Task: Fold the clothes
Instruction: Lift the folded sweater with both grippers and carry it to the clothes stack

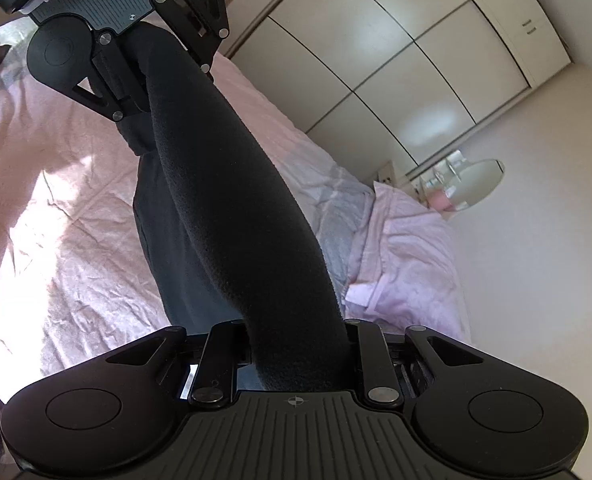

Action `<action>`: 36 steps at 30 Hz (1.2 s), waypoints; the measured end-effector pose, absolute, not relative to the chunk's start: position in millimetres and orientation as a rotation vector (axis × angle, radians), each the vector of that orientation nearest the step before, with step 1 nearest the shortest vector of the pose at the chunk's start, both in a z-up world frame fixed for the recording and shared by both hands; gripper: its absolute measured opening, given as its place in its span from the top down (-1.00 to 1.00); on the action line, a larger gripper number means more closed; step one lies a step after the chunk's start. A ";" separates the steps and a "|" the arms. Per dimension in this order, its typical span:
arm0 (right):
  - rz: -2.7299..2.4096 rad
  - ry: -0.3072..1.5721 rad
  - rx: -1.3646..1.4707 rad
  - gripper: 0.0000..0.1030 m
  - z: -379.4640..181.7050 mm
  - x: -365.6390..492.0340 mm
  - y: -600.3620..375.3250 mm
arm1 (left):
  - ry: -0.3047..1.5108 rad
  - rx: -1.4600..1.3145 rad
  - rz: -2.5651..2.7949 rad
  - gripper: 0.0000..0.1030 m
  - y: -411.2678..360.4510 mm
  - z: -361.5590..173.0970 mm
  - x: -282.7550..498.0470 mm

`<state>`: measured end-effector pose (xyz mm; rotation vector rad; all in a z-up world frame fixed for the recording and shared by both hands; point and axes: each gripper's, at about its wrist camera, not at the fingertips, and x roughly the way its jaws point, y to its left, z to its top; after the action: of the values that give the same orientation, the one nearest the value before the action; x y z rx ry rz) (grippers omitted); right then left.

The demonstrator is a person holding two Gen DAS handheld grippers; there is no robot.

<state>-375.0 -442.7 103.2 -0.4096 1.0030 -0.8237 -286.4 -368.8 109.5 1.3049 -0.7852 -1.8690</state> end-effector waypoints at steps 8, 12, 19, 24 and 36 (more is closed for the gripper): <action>-0.969 1.035 -0.308 0.60 127.5 -464.5 -472.4 | -0.963 1.254 -2.012 0.72 -431.6 126.1 -376.7; -1.036 1.029 -0.311 0.60 136.9 -523.2 -517.6 | -1.014 1.209 -2.038 0.72 -487.1 135.5 -436.9; -1.056 0.979 -0.402 0.60 165.4 -645.1 -650.6 | -0.980 1.131 -1.985 0.72 -633.4 164.7 -562.5; -1.036 0.966 -0.610 0.59 172.6 -719.9 -749.4 | -0.976 1.067 -1.867 0.72 -730.6 171.3 -640.3; -0.825 1.124 -0.551 0.54 -25.6 -807.5 -783.4 | -0.833 1.369 -1.876 0.70 -772.4 -52.2 -704.6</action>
<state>-807.5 -783.4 -25.6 -0.5513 1.1244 -0.8251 -704.6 -772.4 -52.2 1.3695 -0.8333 -1.8763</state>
